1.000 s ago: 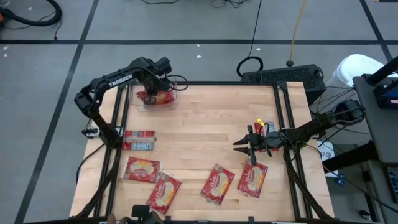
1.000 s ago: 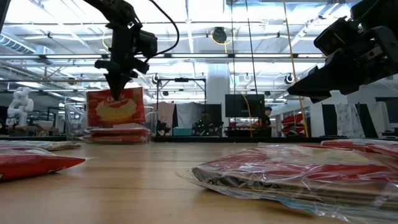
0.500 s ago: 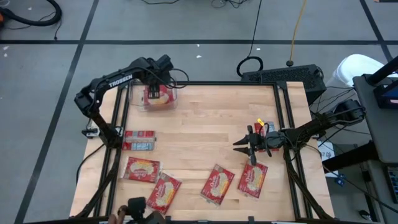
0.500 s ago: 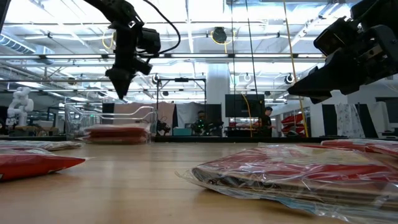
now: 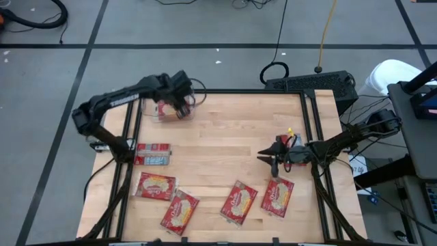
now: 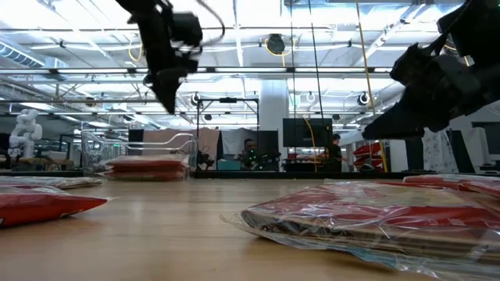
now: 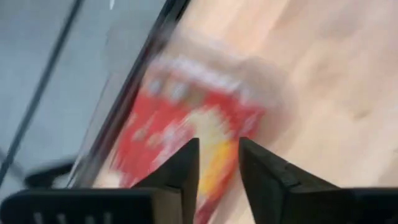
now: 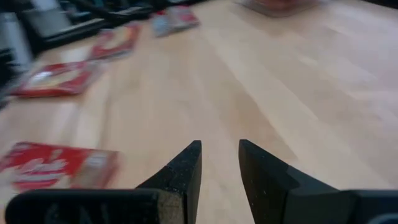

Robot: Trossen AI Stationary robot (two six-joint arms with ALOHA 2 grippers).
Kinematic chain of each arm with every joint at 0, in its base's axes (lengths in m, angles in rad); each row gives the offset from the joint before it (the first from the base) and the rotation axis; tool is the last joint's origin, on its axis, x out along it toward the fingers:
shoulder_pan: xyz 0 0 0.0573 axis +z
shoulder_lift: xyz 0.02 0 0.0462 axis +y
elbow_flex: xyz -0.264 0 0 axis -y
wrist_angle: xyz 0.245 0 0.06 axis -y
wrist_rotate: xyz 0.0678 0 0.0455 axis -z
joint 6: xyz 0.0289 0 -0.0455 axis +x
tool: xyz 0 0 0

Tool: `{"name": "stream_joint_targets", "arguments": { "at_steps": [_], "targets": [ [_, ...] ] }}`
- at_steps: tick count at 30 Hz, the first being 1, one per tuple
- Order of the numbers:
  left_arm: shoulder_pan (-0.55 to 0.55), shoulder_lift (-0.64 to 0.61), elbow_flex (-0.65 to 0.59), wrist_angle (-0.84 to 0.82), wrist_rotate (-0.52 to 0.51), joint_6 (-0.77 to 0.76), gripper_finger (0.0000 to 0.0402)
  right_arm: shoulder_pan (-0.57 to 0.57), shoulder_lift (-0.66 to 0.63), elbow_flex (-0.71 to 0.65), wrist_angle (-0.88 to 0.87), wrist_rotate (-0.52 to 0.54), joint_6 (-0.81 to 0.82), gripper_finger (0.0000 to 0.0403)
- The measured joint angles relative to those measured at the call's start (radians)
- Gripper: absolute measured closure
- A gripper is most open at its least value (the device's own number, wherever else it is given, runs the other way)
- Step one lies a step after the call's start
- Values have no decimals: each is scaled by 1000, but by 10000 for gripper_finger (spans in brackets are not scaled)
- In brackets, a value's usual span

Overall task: Sort popcorn bags into baskets
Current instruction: Put the red popcorn bag into the transparent bin

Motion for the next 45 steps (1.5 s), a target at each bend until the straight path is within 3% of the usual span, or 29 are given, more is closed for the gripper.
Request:
{"name": "stream_joint_targets", "arguments": {
  "at_steps": [5,15,19,25,31,41,45],
  "targets": [
    [-181,-143,-164,260,19,-60,318,-44,-23,59,-126,83,50,303],
    [-493,-239,-443,812,-34,-172,320,-107,-11,530,-1249,83,425,303],
    [-569,-231,-524,998,-38,-206,320,-106,0,568,-1423,78,607,303],
    [-669,-229,-617,1184,-38,-234,320,-92,24,490,-1497,19,808,303],
    [-741,-229,-634,1206,-38,-227,320,-105,98,414,-1462,3,842,303],
    [-757,-229,-634,1253,-39,-156,321,-237,221,365,-935,8,555,303],
    [-757,-229,-634,1261,-39,-151,321,-292,222,396,-883,12,418,303]
  ]
}}
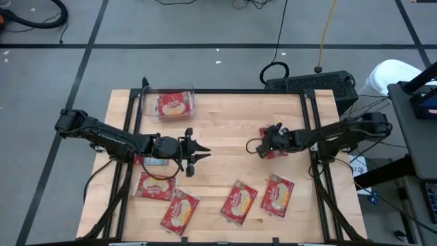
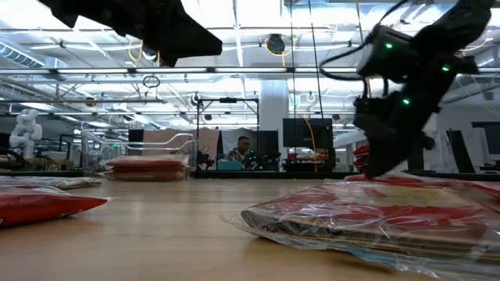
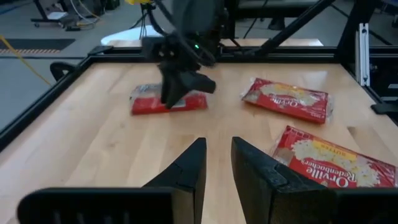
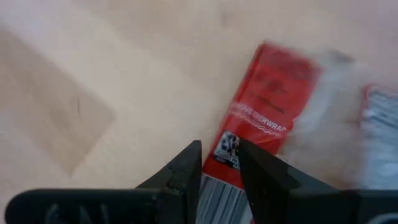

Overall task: Sort popcorn bags into baskets
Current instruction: Put the red popcorn bag into the transparent bin

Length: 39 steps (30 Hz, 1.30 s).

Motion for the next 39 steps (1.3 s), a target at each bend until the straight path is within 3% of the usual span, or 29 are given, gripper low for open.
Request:
{"name": "stream_joint_targets", "arguments": {
  "at_steps": [4,13,18,23,28,31,33,39],
  "targets": [
    [0,0,0,-16,0,-2,321,22,-41,48,5,41,-134,303],
    [1,0,0,-31,0,30,321,234,-64,51,-189,-61,-281,280],
    [17,0,0,-7,0,68,321,276,-64,51,-222,-51,-324,221],
    [31,0,0,-5,-1,66,321,282,-59,39,-235,43,-385,143],
    [34,0,0,-9,-1,73,321,268,-34,-19,-195,13,-386,103],
    [34,0,0,-7,-1,94,321,265,-19,-60,-147,43,-384,122],
    [36,0,0,-5,-1,102,321,264,-10,-88,-95,58,-431,159],
    [53,0,0,-6,-1,92,321,263,-6,-134,66,152,-492,341]
  ]
}}
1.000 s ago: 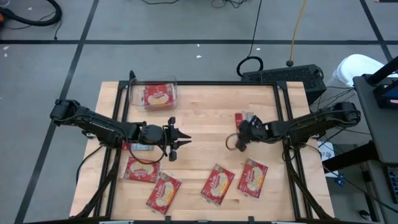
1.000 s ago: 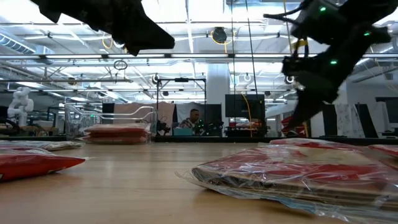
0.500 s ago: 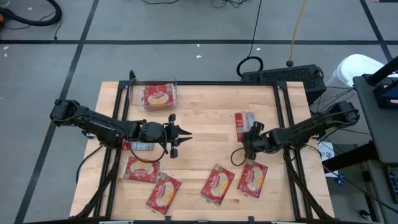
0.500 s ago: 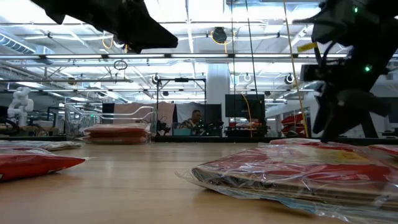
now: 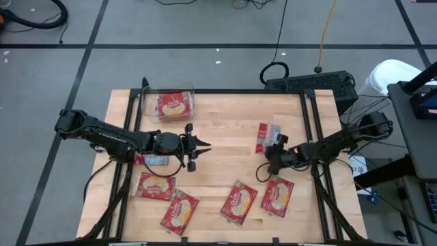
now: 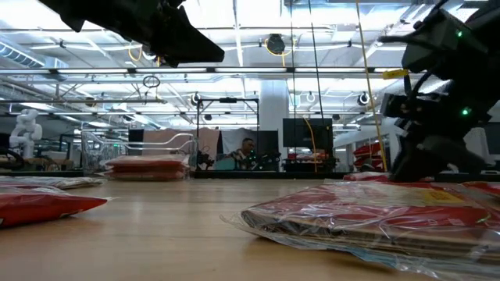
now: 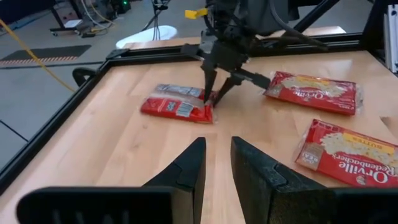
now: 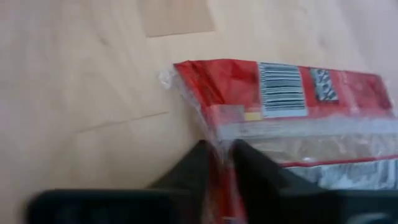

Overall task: Sort popcorn bags into baskets
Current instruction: Put the red popcorn bag into the transparent bin

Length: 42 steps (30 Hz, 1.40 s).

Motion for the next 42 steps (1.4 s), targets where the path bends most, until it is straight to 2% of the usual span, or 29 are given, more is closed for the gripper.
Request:
{"name": "stream_joint_targets", "arguments": {
  "at_steps": [2,7,14,20,26,34,37,42],
  "targets": [
    [4,0,0,0,0,0,321,-1,2,-5,28,11,-27,385],
    [14,7,0,2,0,7,321,-3,-11,-8,175,29,-55,394],
    [14,115,1,81,0,63,311,-12,-47,-6,464,22,-136,402],
    [14,235,0,218,0,60,262,-26,-108,-6,629,-5,-204,402],
    [14,301,0,353,0,69,221,-40,-201,-6,668,-7,-234,403],
    [33,328,0,428,2,85,187,-58,-271,-6,743,-7,-280,403],
    [60,328,0,432,2,75,164,-58,-272,-6,806,-7,-290,403],
    [94,327,2,531,2,87,126,-58,-272,-6,873,-7,-290,403]
  ]
}}
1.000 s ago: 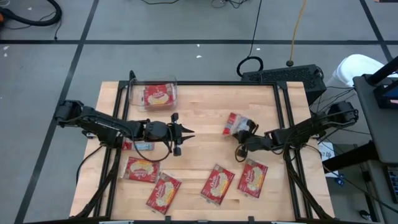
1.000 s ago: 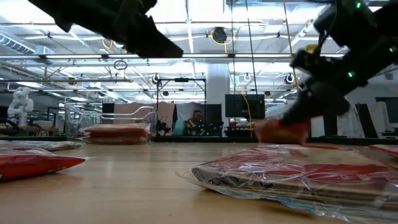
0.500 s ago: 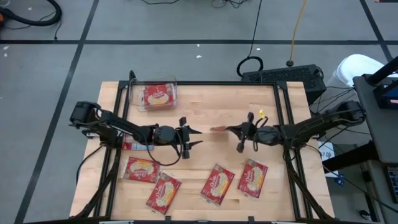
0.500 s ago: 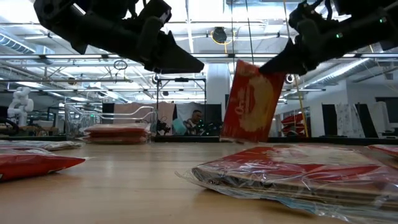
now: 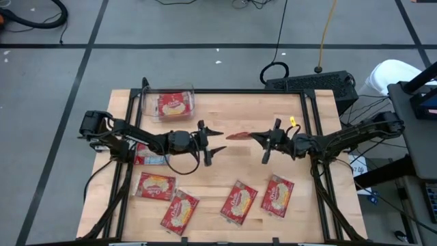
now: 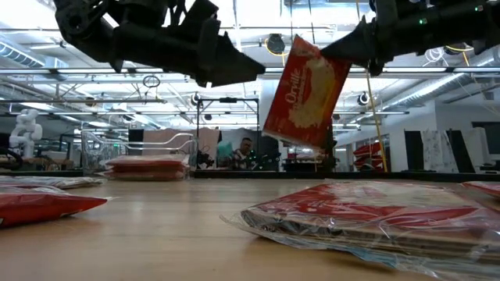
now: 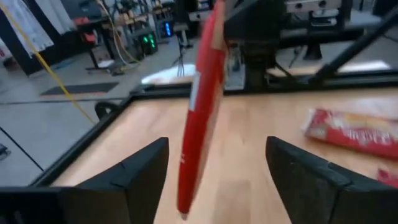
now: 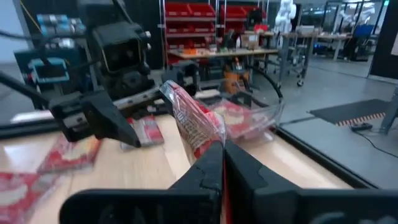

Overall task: Sort popcorn bags into baskets
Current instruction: Put the red popcorn bag into the transparent bin

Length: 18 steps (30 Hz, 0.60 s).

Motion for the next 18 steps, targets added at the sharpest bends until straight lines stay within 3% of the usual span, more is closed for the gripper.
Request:
{"name": "stream_joint_targets", "arguments": {
  "at_steps": [6,13,18],
  "targets": [
    [40,0,15,49,62,23,117,0,25,1,113,0,0,403],
    [62,0,49,41,105,21,144,1,136,2,279,-33,-19,403],
    [94,0,105,-111,223,-46,159,1,205,2,387,-57,-43,403]
  ]
}}
